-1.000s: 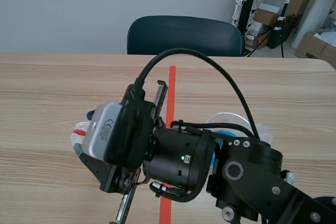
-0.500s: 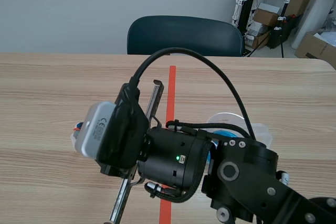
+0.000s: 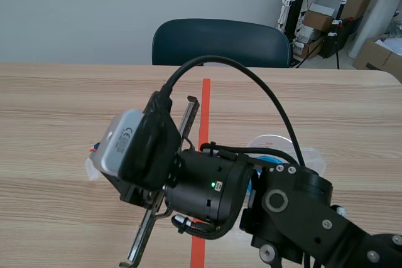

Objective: Do the redox reaction experiment. lift the metal plate out of the left beaker

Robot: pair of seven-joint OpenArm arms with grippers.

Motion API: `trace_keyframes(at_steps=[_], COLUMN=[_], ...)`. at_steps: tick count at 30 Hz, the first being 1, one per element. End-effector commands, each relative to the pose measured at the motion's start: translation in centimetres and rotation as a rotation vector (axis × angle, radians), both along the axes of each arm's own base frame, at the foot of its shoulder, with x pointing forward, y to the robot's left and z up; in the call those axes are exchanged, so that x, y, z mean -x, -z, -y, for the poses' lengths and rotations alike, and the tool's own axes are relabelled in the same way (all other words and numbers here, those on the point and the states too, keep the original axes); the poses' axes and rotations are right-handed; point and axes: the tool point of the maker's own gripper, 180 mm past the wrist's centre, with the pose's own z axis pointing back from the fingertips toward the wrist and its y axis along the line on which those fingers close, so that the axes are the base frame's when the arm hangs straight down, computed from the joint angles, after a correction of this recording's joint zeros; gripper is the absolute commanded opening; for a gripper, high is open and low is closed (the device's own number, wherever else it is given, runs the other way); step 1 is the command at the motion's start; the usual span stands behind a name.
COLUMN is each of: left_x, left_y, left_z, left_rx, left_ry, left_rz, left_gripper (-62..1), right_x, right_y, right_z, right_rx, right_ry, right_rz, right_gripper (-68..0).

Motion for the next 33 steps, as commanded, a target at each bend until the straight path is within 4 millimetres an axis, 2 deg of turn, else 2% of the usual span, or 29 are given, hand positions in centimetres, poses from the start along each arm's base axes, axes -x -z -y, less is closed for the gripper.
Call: trace_keyframes(at_steps=[1,11,22,33], left_x=[-0.2,-0.2,-0.2,-0.2], left_y=[-0.7,-0.7,-0.7,-0.7], left_z=[0.2,0.2,0.1,0.2], left_rx=[0.019,0.019,0.019,0.019], left_ry=[0.000,0.000,0.000,0.000], left_rz=[0.025,0.025,0.025,0.024], left_gripper=[1.4,1.4,1.4,1.4], right_x=[-1.1,-4.1,-5.8,-8.1], right_y=[-1.3,-3.0,-3.7,-4.8], right_z=[0.3,1.4,0.9,1.7], right_rx=[-0.024,-0.114,-0.161,-0.176], right_ry=[0.027,0.107,0.145,0.202], right_rz=[0.026,-0.075,-0.215,-0.224], right_gripper=[-67.8,-67.8,-67.8,-67.8])
